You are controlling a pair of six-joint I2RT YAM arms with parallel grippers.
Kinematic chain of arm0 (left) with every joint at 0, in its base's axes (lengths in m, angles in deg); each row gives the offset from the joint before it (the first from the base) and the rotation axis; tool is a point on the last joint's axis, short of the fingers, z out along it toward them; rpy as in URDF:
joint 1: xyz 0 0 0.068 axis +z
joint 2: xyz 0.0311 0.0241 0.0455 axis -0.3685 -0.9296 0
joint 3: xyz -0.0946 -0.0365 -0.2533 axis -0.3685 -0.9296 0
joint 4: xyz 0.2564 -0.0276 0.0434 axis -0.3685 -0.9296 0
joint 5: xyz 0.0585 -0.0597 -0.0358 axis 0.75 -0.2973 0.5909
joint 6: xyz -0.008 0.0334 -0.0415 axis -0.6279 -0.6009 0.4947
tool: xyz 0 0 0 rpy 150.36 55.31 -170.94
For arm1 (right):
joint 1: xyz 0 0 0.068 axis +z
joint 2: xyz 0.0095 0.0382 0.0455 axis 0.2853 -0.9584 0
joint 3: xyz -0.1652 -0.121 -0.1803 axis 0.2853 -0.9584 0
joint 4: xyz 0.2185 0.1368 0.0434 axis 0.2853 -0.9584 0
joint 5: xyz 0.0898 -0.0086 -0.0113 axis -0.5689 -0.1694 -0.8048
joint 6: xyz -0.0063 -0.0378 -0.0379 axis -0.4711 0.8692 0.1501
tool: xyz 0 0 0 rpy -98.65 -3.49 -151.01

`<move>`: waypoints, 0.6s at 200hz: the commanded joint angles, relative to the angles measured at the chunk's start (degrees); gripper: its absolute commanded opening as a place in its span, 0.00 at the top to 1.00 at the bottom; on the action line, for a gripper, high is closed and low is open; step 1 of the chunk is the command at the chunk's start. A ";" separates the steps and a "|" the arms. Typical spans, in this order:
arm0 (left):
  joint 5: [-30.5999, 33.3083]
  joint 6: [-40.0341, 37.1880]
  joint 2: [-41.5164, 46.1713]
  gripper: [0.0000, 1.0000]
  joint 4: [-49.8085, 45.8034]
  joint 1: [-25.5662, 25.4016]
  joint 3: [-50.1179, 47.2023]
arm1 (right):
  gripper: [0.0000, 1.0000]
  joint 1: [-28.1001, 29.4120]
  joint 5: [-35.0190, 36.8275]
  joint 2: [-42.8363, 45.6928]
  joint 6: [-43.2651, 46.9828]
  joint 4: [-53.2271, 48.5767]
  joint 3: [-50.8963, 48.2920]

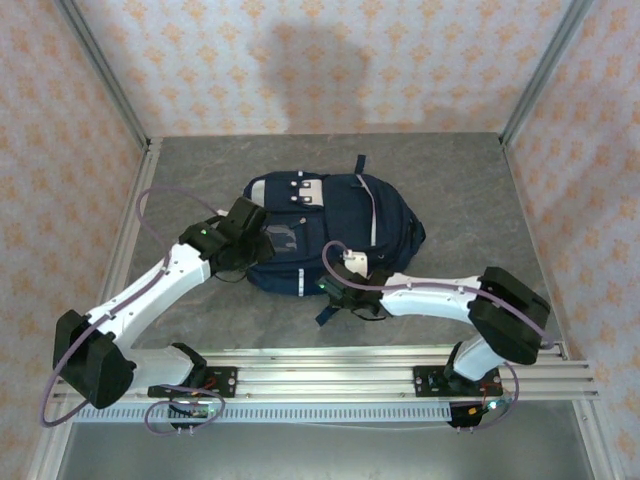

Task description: Pack the student bag

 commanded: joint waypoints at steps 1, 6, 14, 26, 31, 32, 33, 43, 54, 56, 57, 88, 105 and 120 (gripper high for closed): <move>2.70 0.60 -1.18 0.63 1.49 1.91 -1.37 | 0.95 -0.56 4.08 3.82 -0.34 -4.67 -2.27; 2.52 0.34 -1.28 0.63 1.59 2.18 -1.66 | 0.97 -0.74 3.99 4.50 -0.43 -4.66 -2.77; 2.39 -0.04 -1.47 0.64 1.68 2.47 -1.82 | 0.98 -0.94 3.22 5.73 -0.20 -3.44 -3.96; 2.09 -0.58 -1.57 0.64 1.81 2.67 -2.02 | 0.99 -1.14 2.43 7.83 0.51 -1.36 -5.75; 1.91 -0.78 -1.56 0.64 1.94 2.72 -2.16 | 0.99 -1.24 1.82 8.69 1.03 0.05 -6.47; 1.90 -0.84 -1.56 0.64 1.99 2.73 -2.17 | 0.99 -1.26 1.65 8.84 1.20 0.22 -6.63; 1.89 -0.83 -1.56 0.64 2.01 2.73 -2.22 | 0.99 -1.27 1.48 9.01 1.29 0.44 -6.80; 1.58 -1.03 -1.56 0.64 2.32 2.74 -2.35 | 0.99 -1.40 -0.24 10.46 3.82 4.06 -8.18; 0.87 -1.25 -1.64 0.64 2.80 2.75 -2.63 | 0.98 -1.45 -1.07 11.59 5.65 6.23 -9.24; 0.73 -1.28 -1.71 0.64 2.89 2.74 -2.69 | 0.97 -1.50 -1.31 11.80 5.96 6.60 -9.43; 0.69 -1.31 -1.72 0.64 2.90 2.74 -2.70 | 0.97 -1.47 -1.45 11.90 6.13 6.83 -9.52; -0.57 -1.78 -1.88 0.64 3.70 2.74 -2.93 | 0.97 -2.25 -4.42 13.30 10.81 10.43 -11.13; -0.79 -2.07 -1.73 0.65 3.97 2.76 -3.22 | 1.00 -3.11 -5.76 12.98 11.52 10.56 -11.76; -1.17 -1.97 -1.79 0.65 4.10 2.79 -3.38 | 1.00 -3.80 -6.46 12.48 11.90 10.40 -12.11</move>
